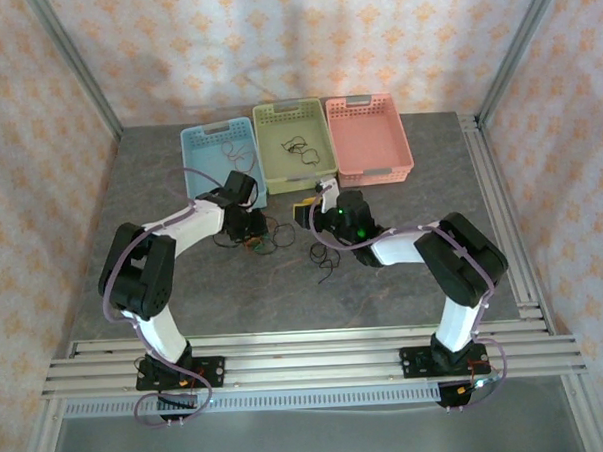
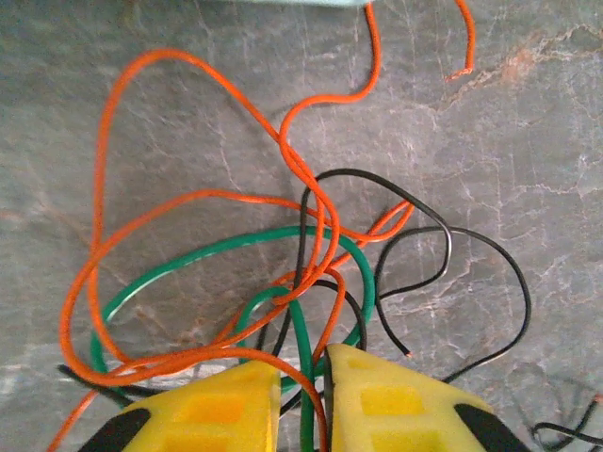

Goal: Untangle the cables

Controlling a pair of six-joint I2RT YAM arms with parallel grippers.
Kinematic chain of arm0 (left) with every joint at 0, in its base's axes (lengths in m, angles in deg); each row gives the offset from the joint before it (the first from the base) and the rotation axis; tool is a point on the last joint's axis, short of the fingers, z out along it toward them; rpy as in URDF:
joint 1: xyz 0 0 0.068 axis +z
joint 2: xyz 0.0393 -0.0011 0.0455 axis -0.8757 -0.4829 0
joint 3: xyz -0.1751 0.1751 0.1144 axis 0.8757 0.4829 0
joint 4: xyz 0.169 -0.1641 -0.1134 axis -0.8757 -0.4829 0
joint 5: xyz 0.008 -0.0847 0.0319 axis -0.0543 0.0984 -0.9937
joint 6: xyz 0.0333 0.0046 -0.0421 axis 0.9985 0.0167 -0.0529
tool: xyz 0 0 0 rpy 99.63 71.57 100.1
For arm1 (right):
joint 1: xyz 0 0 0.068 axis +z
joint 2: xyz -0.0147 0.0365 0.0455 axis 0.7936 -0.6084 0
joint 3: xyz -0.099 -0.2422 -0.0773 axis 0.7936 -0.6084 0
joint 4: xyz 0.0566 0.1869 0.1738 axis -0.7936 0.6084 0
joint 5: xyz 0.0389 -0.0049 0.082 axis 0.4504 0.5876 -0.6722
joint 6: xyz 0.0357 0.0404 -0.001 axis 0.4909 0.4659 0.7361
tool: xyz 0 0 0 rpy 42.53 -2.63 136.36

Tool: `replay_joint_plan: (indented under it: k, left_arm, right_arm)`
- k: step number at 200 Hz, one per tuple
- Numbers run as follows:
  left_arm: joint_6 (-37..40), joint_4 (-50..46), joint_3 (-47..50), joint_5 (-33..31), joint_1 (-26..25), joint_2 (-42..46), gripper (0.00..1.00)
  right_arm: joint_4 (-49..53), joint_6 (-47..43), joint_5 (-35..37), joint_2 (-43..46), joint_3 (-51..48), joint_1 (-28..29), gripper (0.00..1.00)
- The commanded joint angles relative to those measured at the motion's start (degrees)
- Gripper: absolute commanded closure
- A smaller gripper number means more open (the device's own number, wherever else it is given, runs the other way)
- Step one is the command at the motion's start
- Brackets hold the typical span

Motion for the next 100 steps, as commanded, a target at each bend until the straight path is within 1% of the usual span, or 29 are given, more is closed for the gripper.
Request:
replay_joint_plan:
  k: [1,19,24,42,70,100]
  left_arm:
    - [0.7,2.7,-0.2,4.2,0.0,0.2,0.87]
    - [0.5,5.2,0.7,6.7,0.1,0.1,0.98]
    - [0.5,5.9,1.0,7.3,0.1,0.3,1.00]
    - [0.4,7.9,2.3,8.0,0.1,1.4,1.00]
    - [0.6,13.4,6.3,10.2,0.0,6.3,1.00]
    - [1.0,17.1,9.5,11.0,-0.5,10.6,1.00]
  right_arm:
    - [-3.4,0.0,-0.5,-0.6,-0.2,0.2,0.61]
    - [-3.2,-0.3,-0.4,-0.6,-0.2,0.2,0.61]
    - [-3.1,-0.4,-0.4,-0.6,-0.2,0.2,0.61]
    - [-2.0,-1.3,-0.4,0.0,-0.2,0.2,0.61]
    - [-0.2,-3.4,0.1,1.5,-0.3,0.2,0.61]
    - [2.6,-7.0,-5.5,2.2,0.5,0.5,0.61]
